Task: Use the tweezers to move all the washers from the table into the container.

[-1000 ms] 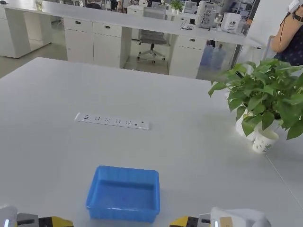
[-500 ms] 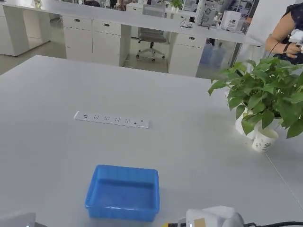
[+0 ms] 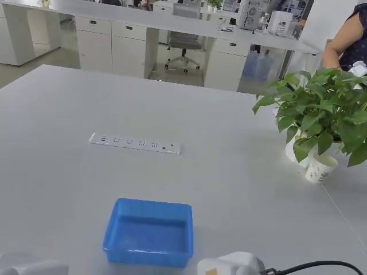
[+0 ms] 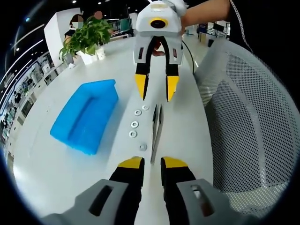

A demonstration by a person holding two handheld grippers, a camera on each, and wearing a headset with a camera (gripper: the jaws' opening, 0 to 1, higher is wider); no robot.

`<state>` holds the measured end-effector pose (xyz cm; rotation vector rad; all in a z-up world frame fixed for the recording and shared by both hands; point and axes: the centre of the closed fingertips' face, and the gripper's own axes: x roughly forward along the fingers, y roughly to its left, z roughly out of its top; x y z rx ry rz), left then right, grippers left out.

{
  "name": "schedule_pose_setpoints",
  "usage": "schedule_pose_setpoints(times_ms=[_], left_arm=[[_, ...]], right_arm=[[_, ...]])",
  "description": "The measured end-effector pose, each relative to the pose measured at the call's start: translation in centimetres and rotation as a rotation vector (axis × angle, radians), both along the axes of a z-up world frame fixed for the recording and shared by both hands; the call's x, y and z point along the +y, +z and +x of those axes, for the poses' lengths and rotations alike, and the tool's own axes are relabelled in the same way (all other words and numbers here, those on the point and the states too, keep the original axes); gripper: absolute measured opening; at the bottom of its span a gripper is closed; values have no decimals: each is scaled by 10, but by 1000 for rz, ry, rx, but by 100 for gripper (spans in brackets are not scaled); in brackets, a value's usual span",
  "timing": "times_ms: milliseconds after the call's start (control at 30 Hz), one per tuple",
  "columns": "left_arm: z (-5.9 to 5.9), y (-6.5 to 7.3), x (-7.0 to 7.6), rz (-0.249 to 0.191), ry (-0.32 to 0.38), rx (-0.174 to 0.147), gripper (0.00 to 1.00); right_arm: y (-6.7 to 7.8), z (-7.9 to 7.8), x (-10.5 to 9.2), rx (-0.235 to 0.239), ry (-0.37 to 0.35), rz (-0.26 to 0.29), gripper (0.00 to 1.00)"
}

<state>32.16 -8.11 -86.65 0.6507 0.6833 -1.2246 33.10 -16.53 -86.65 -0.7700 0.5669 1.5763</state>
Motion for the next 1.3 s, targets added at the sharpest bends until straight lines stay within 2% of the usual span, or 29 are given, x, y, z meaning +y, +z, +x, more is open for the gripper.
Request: schedule_pose_setpoints(times_ms=[433,600,700,1300], left_arm=[[-1,-15,-2,59,-52,35,12],[0,-19,-4,74,-76,40,10],[1,-22,-5,92,-107,20,7],[2,-17,-9,64,-102,30,5]], right_arm=[[-17,-5,11,39,15,-41,21],[-21,-4,13,35,15,-57,19],[-23,-3,13,34,16,-64,19],[-24,-2,16,37,14,-68,15]])
